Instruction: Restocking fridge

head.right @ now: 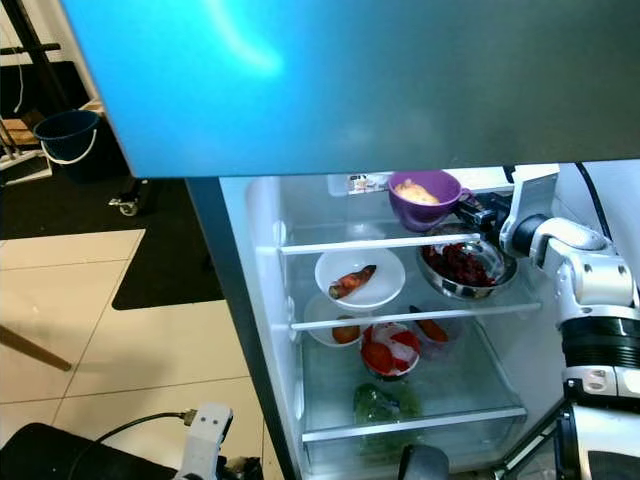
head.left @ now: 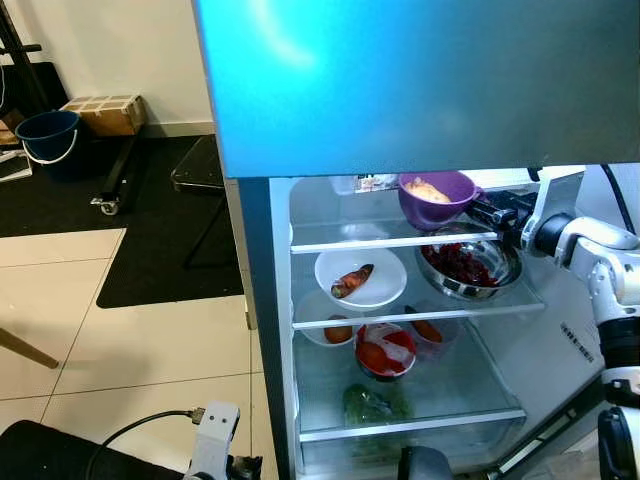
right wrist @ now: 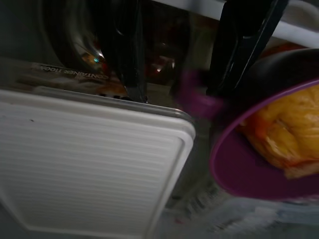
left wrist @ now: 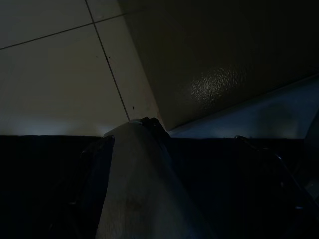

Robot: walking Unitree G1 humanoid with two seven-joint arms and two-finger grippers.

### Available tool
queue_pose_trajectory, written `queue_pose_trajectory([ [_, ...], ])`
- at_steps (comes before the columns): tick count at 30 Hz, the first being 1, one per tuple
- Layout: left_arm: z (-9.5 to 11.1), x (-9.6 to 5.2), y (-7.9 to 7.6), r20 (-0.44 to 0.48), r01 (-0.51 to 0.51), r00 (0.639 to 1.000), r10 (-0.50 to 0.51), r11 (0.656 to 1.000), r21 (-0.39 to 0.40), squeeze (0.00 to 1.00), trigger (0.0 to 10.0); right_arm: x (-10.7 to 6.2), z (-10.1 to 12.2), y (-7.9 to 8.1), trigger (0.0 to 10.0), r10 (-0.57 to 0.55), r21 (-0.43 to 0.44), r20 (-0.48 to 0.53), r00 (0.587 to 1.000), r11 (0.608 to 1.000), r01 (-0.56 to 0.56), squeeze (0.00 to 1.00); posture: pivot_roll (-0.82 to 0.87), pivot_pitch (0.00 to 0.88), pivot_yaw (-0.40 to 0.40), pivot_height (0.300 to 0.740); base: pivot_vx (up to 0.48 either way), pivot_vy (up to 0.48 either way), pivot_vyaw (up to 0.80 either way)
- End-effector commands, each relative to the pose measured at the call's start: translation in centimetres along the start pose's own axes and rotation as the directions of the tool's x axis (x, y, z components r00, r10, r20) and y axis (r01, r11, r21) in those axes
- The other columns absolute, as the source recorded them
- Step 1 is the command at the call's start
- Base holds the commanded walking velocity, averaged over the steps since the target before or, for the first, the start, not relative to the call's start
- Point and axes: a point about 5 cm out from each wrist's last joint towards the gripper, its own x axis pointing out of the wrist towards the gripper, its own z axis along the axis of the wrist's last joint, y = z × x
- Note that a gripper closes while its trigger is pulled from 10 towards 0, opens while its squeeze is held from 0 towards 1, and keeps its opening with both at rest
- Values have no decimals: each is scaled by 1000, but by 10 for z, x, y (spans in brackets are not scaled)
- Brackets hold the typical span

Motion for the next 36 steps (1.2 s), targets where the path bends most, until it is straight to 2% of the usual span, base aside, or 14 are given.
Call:
queue_pose_trajectory([
  [1,-33,-6,-15,-127,29,991,-35,998,-53,0,10000,-4,2,1,10000,38,6,32,999,999,-38,0,-5,0,-14,475,0,0,0],
  [8,-33,-6,-14,-128,28,991,-34,998,-51,0,10000,-17,-2,-2,10000,95,2,67,993,995,-95,0,-5,0,-14,475,0,0,0],
  [19,-33,-7,-13,-127,27,991,-33,998,-48,0,10000,-28,-11,-6,10000,124,12,73,990,992,-125,0,-3,0,-10,475,0,0,0],
  [27,-33,-7,-12,-129,26,991,-31,999,-45,0,10000,-45,-14,-6,10000,190,9,119,975,981,-192,0,0,0,-10,475,0,0,0],
  [31,-33,-7,-12,-129,26,991,-32,999,-44,0,10000,-52,-15,-4,10000,233,7,151,961,971,-237,0,0,0,-10,475,0,0,0],
  [33,-33,-7,-12,-128,27,991,-33,999,-44,0,10000,-61,-16,3,10000,312,-15,211,926,948,-316,0,-1,0,-10,475,0,0,0],
  [35,-33,-7,-12,-128,27,991,-33,999,-44,0,10000,-61,-16,3,10000,312,-15,211,926,948,-316,0,-1,0,-10,475,0,0,0],
  [36,-33,-7,-12,-128,27,991,-33,999,-45,0,10000,-64,-18,8,10000,346,-37,227,911,937,-347,0,-1,0,-10,475,0,0,0],
])
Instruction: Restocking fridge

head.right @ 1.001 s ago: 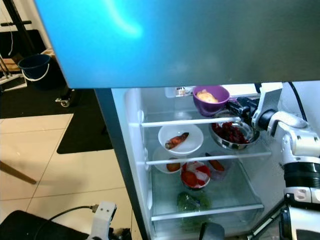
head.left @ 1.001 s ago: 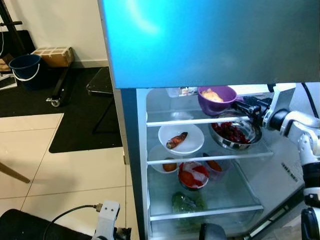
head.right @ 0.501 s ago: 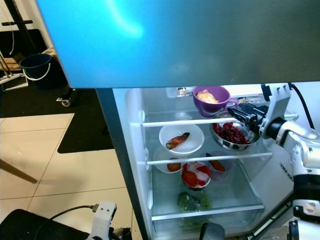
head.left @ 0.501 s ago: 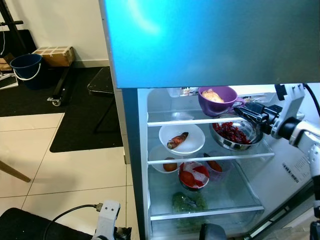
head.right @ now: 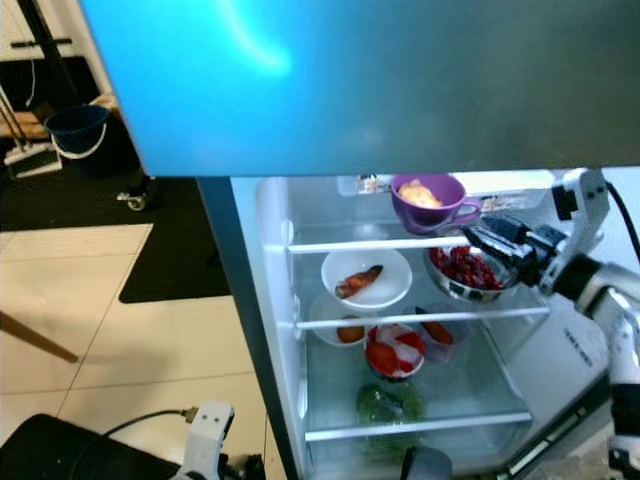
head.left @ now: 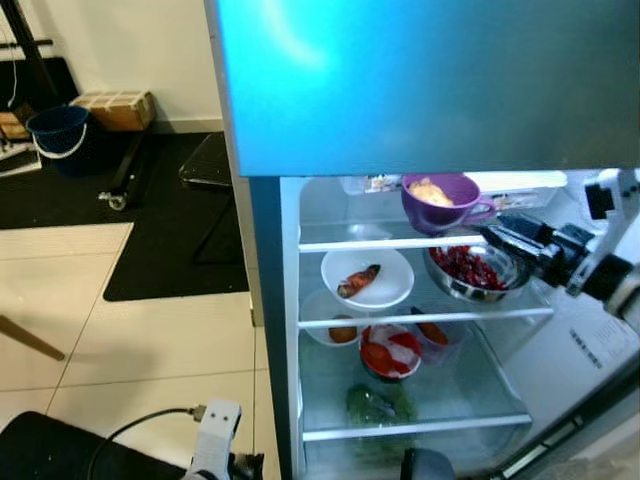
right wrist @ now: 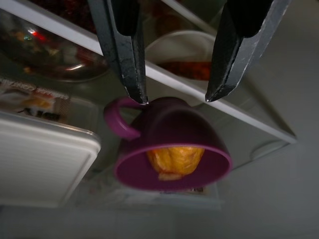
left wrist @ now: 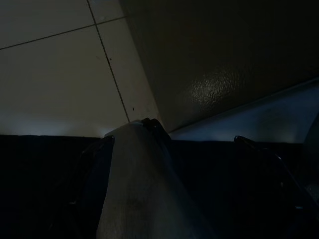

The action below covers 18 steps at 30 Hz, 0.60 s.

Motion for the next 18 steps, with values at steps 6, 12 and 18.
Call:
queue_pose_trajectory([
  [6,-35,-8,-11,-139,23,990,-30,999,-49,0,10000,-2,-25,33,10000,139,-58,59,989,989,-136,0,-5,0,-4,475,0,0,0],
  [12,-36,-9,-10,-140,20,990,-27,999,-50,0,10000,0,-59,44,10000,201,31,-64,978,979,-199,0,-3,0,-4,475,0,0,0],
  [18,-36,-9,-10,-140,15,990,-23,998,-54,0,10000,-4,-96,48,10000,215,140,-178,960,972,-191,0,-3,0,-4,475,0,0,0],
])
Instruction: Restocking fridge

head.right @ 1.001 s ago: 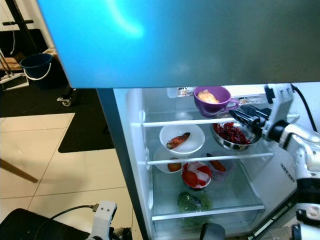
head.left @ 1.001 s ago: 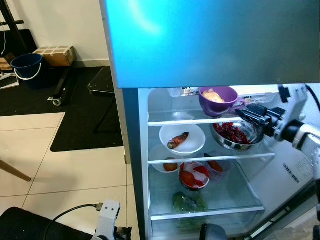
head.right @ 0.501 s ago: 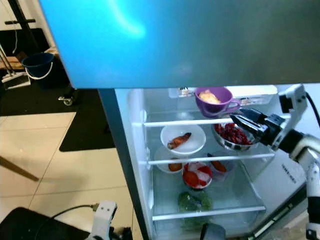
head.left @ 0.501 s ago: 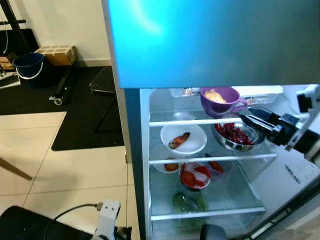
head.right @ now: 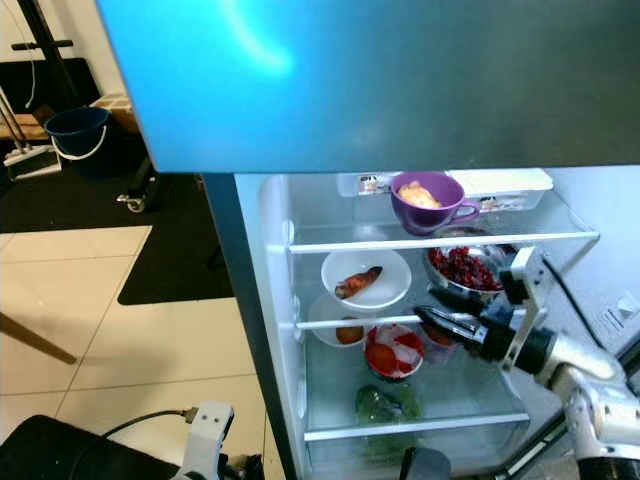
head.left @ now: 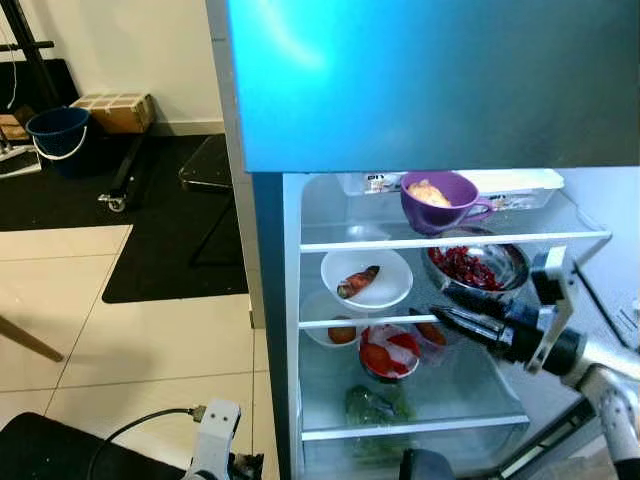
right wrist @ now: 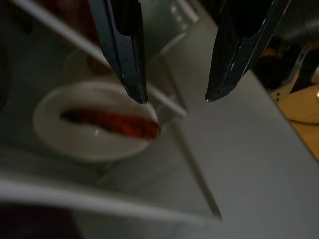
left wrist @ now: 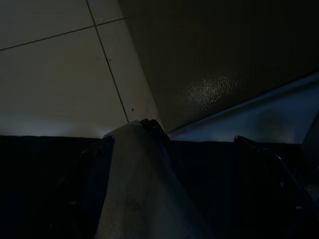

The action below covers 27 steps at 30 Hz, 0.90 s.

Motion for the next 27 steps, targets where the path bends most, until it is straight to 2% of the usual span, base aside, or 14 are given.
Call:
queue_pose_trajectory([
  [1,-36,-9,-9,-137,13,990,-21,998,-54,0,10000,-2,-33,-6,10000,-74,55,-109,991,995,80,0,-3,0,-4,475,0,0,0],
  [2,-36,-9,-9,-137,11,990,-19,998,-55,0,10000,-3,-45,-9,10000,-117,88,-137,984,988,130,0,-3,0,-4,475,0,0,0],
  [3,-36,-9,-9,-137,11,990,-19,998,-55,0,10000,-3,-45,-9,10000,-117,88,-137,984,988,130,0,-3,0,-4,475,0,0,0],
  [4,-36,-9,-9,-136,8,991,-15,998,-58,0,10000,-5,-67,-14,10000,-194,128,-188,963,967,220,0,-3,0,-4,475,0,0,0],
  [5,-36,-9,-9,-136,8,991,-15,998,-58,0,10000,-5,-67,-14,10000,-194,128,-188,963,967,220,0,-3,0,-4,475,0,0,0],
  [7,-36,-9,-8,-136,4,991,-12,998,-59,0,10000,-7,-87,-15,10000,-254,159,-235,938,942,295,0,-3,0,-4,475,0,0,0],
  [9,-36,-9,-8,-136,4,991,-12,998,-59,0,10000,-7,-87,-15,10000,-254,159,-235,938,942,295,0,-3,0,-4,475,0,0,0],
  [10,-36,-10,-6,-132,-12,991,3,998,-66,0,10000,-11,-118,-9,10000,-301,229,-324,897,895,383,0,-3,0,-4,475,0,0,0],
  [12,-36,-10,-4,-127,-27,992,17,997,-76,0,10000,-14,-136,-1,10000,-311,284,-362,879,861,422,0,-3,0,-4,475,0,0,0],
  [18,-36,-13,4,-121,-66,991,54,993,-97,0,10000,-17,-150,5,10000,-331,370,-353,875,810,455,0,6,0,0,485,0,0,0],
  [27,-35,-16,13,-113,-106,989,93,988,-111,0,10000,-13,-164,11,10000,-336,372,-391,857,794,481,0,8,0,8,515,0,0,0],
])
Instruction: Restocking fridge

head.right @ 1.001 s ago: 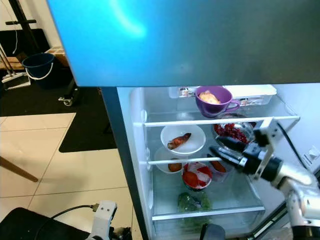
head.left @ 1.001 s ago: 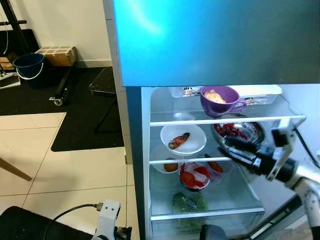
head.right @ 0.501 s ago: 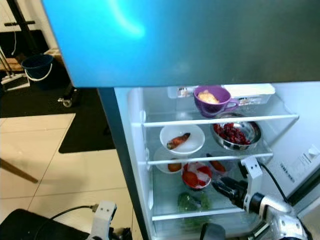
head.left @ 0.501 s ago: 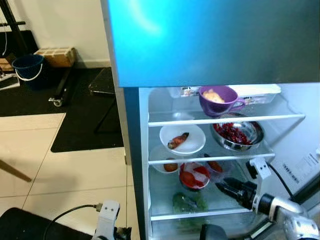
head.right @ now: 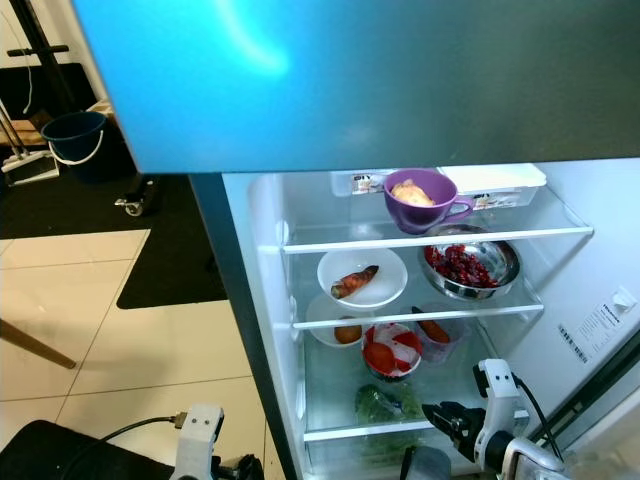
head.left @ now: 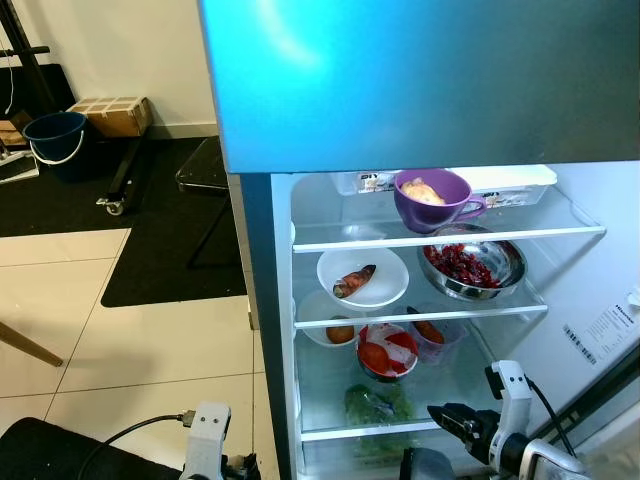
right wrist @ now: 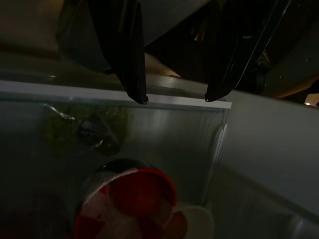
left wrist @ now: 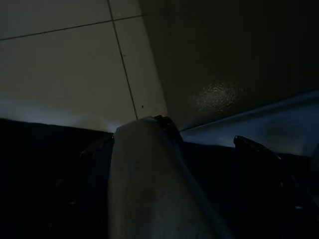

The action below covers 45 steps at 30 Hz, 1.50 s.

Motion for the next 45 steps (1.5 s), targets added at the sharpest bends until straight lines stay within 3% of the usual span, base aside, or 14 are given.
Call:
queue_pose_trajectory([
  [1,-29,-11,6,-116,-32,993,28,999,-37,0,10000,3,-4,1,10000,-19,-10,-22,1000,1000,19,0,8,0,8,520,0,0,0],
  [5,-28,-12,10,-110,-59,992,53,997,-55,0,10000,8,-20,2,10000,-95,-27,-92,991,995,93,0,10,0,7,535,0,0,0],
  [12,-31,-13,11,-113,-78,991,68,994,-82,0,10000,14,-34,8,10000,-134,-44,-132,982,991,129,0,8,0,1,565,0,0,0],
  [29,-34,-13,9,-116,-87,990,74,990,-111,0,10000,18,-36,9,10000,-182,-97,-149,972,981,169,0,4,0,-12,635,0,0,0],
  [45,-35,-12,5,-122,-76,991,62,991,-110,0,10000,15,-36,4,10000,-243,-77,-126,962,969,235,0,1,0,-11,635,0,0,0],
])
